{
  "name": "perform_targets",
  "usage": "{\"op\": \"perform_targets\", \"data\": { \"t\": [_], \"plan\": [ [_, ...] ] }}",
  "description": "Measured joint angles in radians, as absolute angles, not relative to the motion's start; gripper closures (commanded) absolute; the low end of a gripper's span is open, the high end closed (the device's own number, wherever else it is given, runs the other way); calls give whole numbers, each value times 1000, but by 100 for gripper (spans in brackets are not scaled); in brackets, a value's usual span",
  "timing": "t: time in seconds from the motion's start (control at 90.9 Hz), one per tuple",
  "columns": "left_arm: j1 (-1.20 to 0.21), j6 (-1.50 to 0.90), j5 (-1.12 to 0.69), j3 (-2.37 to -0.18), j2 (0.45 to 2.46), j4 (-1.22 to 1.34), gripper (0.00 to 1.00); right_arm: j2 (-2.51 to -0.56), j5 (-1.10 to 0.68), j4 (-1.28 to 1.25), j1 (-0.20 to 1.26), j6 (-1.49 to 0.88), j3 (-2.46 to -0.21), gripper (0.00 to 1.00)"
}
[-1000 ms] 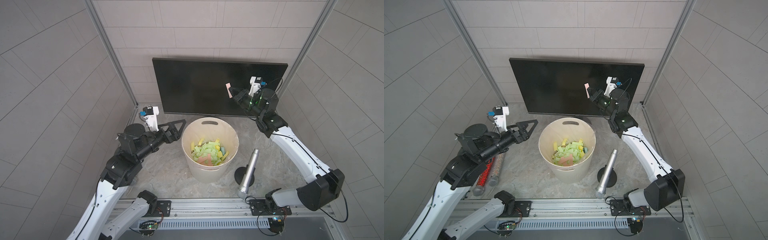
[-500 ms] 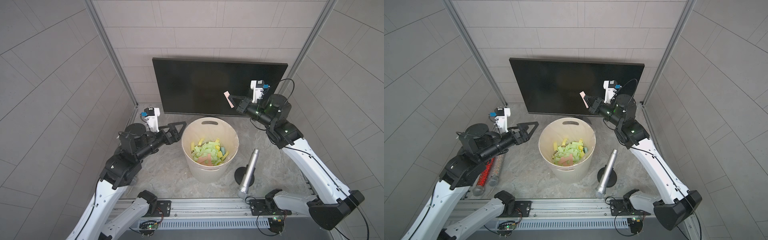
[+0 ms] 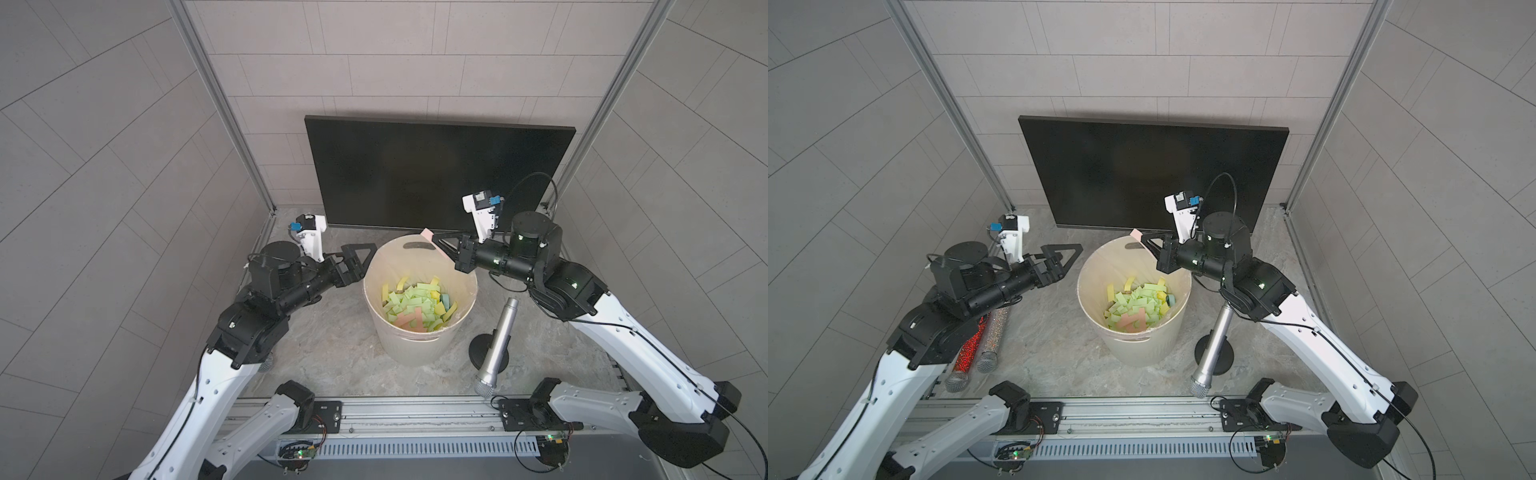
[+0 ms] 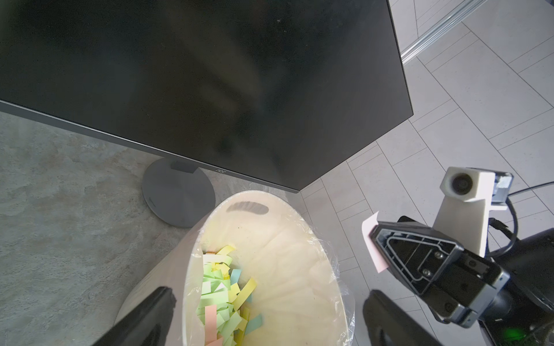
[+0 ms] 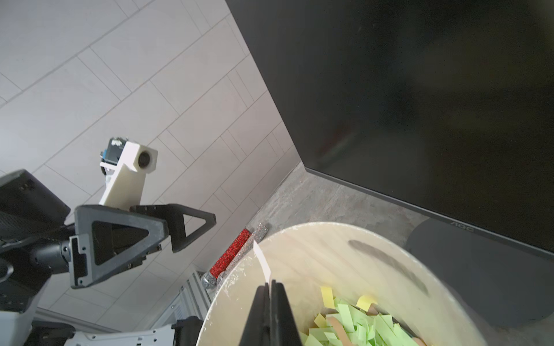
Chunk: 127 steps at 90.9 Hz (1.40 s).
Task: Remove the sticky note from the monitor
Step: Place the sticky note in the trash bin, then reset both arms
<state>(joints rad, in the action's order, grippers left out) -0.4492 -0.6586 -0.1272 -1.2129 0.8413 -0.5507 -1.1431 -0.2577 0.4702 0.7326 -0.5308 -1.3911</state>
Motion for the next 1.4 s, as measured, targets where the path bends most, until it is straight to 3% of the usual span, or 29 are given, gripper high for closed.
{"op": "perform_targets", "data": {
  "t": [0.319, 0.925, 1.101, 1.354, 1.398],
  "plan": [
    [-449, -660, -127, -1213, 841, -551, 0, -1200, -161, 589, 828, -432, -1375, 100],
    [-442, -661, -124, -1205, 830, -555, 0, -1264, -89, 674, 867, -375, -1395, 61],
    [-439, -654, -112, -1203, 819, -556, 0, -1261, -64, 678, 867, -349, -1416, 42],
    [-436, -608, -55, -1203, 804, -575, 0, -1192, 12, 694, 840, -293, -1425, 2],
    [-434, -595, -41, -1203, 802, -582, 0, -1169, 33, 696, 826, -274, -1425, 0]
  ]
}}
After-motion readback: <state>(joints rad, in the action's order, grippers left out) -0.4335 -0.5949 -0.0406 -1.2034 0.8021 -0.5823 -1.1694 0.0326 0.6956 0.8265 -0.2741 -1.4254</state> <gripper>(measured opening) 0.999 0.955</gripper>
